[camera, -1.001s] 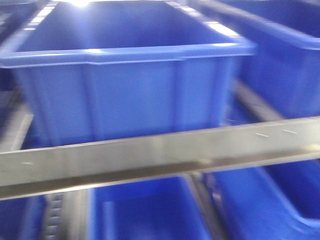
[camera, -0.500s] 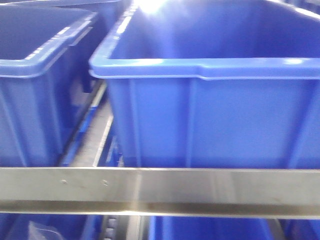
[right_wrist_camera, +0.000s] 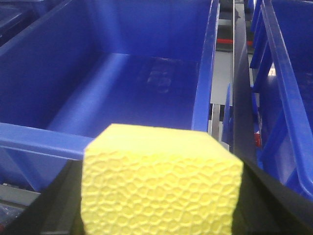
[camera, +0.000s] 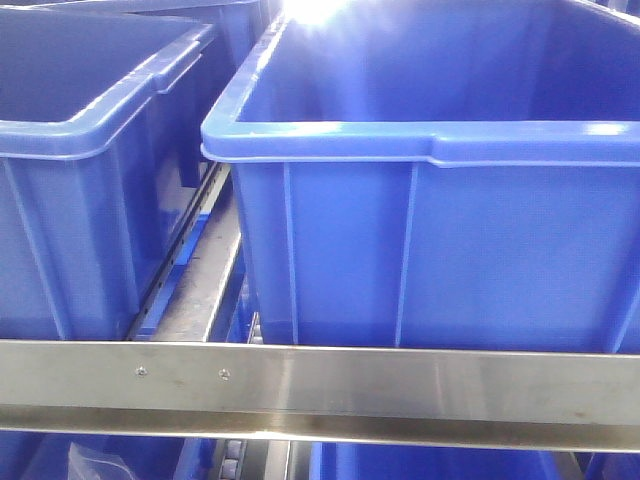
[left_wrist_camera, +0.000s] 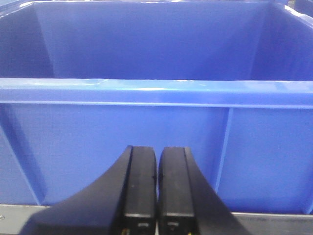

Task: Place yellow foam block on left shelf second layer
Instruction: 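Turn and align the base facing the second shelf layer's blue bin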

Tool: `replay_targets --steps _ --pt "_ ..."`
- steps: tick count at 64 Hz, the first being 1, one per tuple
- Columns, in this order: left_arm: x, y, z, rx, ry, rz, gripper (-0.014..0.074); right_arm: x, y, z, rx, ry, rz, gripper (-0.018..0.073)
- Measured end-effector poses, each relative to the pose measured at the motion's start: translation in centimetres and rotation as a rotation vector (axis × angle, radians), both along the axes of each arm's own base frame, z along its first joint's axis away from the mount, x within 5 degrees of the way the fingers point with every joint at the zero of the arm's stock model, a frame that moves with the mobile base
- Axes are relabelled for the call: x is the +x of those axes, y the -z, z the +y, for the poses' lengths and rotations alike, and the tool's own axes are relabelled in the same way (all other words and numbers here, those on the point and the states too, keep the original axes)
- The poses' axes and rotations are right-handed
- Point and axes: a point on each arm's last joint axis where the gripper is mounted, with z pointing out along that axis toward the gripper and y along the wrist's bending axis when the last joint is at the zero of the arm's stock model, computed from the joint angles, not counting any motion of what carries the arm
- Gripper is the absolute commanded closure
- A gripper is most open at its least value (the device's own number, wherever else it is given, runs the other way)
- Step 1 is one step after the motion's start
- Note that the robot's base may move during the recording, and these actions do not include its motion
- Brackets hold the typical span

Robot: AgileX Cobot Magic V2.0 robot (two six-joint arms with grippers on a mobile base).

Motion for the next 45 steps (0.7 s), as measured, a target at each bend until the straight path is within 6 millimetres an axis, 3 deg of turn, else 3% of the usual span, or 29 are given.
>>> replay_targets --steps 45 --pt "0.00 0.00 0.00 0.000 0.000 0.000 0.0460 0.15 -0.14 0.09 0.005 -0.004 0.005 0.0321"
